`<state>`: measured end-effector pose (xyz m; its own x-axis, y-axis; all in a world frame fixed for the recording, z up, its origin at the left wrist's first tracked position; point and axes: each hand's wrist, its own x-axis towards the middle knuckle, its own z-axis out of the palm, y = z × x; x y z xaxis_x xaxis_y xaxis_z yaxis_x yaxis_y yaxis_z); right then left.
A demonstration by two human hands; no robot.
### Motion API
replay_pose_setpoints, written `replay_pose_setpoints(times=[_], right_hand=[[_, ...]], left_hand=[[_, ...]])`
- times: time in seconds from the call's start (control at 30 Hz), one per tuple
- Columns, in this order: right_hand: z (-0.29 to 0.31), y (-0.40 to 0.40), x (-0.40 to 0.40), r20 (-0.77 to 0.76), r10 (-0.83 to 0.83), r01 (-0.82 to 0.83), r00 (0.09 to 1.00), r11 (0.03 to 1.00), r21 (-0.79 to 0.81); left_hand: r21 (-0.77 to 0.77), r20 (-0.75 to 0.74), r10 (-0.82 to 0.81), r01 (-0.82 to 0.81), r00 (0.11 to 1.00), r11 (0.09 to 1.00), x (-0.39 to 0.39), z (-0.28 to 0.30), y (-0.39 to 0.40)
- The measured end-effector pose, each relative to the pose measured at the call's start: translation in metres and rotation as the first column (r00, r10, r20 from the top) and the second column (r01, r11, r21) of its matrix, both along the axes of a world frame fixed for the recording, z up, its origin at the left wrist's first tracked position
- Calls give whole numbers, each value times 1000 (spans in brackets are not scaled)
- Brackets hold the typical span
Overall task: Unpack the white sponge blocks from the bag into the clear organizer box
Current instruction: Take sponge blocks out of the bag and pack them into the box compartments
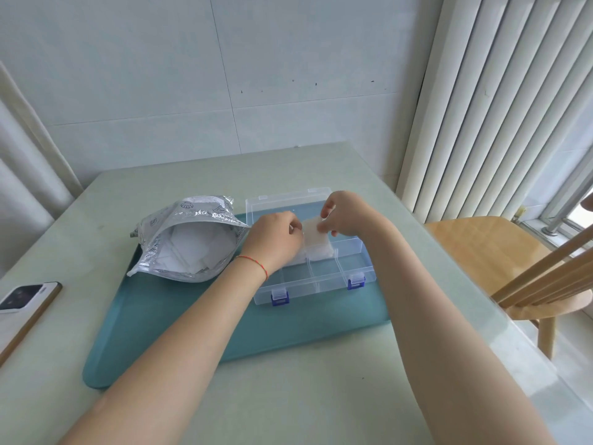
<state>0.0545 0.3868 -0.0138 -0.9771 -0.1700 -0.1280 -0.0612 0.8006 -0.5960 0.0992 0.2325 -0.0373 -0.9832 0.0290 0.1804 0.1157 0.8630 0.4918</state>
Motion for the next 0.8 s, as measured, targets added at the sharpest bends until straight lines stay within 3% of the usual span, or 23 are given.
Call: replay_pose_setpoints(times=[0.27, 0.47, 0.53, 0.6, 0.67, 0.8], right_hand=[[-5, -6, 1, -66, 80, -70, 995, 988, 136], [-12, -9, -1, -88, 156, -125, 984, 951, 284], [-6, -9, -1, -134, 145, -105, 980, 958, 266], [8, -13, 4, -244, 140, -92, 960, 976, 196], [24, -28, 18, -305, 181, -148, 935, 981, 128], [41, -70, 55, -206, 320, -301, 925, 946, 119]], left_hand=[[-222, 123, -166, 190, 978, 956, -2, -2, 4], [-205, 204, -175, 217, 963, 955, -4, -7, 4], [-175, 214, -194, 233, 957, 957, 0, -3, 1], [-129, 163, -207, 229, 965, 965, 11, 2, -6], [-98, 12, -160, 160, 987, 982, 27, 6, -24], [30, -312, 24, -16, 950, 999, 59, 2, -65]])
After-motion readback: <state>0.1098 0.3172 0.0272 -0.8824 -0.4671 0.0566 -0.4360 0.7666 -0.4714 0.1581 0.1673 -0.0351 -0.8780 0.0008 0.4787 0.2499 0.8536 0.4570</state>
